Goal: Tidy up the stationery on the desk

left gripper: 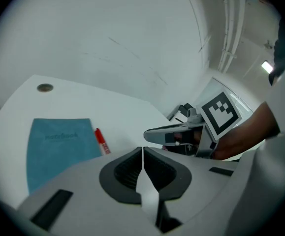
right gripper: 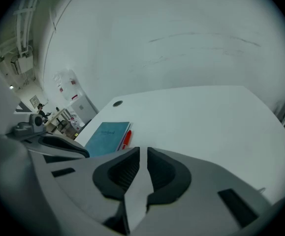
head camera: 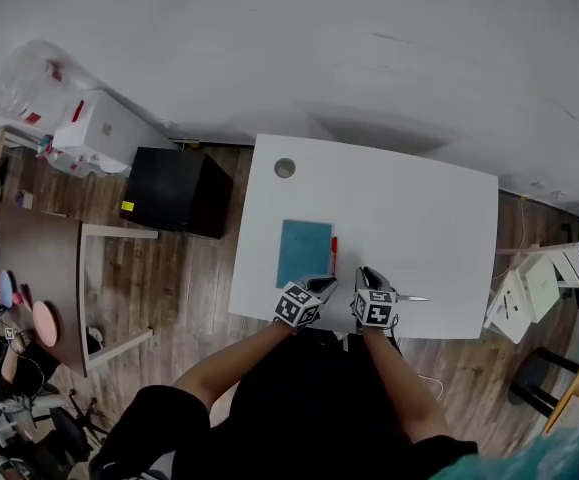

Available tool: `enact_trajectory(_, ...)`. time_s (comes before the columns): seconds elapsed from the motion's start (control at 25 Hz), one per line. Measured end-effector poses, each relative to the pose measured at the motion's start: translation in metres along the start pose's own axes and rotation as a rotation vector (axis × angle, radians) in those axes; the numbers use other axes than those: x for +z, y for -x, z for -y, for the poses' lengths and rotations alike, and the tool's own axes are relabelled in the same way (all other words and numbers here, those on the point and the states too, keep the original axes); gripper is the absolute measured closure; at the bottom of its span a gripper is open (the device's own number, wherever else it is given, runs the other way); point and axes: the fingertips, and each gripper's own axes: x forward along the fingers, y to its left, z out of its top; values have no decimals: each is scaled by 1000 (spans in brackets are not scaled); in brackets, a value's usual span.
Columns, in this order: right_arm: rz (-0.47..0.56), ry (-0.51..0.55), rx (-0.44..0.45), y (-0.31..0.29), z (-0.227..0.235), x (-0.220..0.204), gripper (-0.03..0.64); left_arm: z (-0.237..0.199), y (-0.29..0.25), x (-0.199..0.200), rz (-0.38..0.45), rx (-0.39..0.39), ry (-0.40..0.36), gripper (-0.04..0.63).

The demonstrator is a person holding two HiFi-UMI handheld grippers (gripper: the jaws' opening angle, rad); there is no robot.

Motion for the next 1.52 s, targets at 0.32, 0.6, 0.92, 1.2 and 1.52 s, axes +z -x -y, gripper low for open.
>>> enact_trajectory(0.32, 76, 0, 34, 65, 84, 7, 561, 82, -85, -6, -102, -35, -225, 574)
enact_trajectory(0.6, 123, -74, 85, 98, 162, 4, 561, 106, -140, -32, -247, -6, -360, 572)
enact_trajectory(0.92, 102, -66, 145, 111, 203, -14, 561, 102, -169, -52, -467, 45, -549, 503)
enact_trajectory(1.2, 74, -68, 152, 116, 224, -26, 561, 103, -175, -70, -586, 66, -621, 491)
enact_trajectory(1.52, 56, -61, 168, 114, 225, -33, 561, 97, -180, -70, -577, 114, -612, 491)
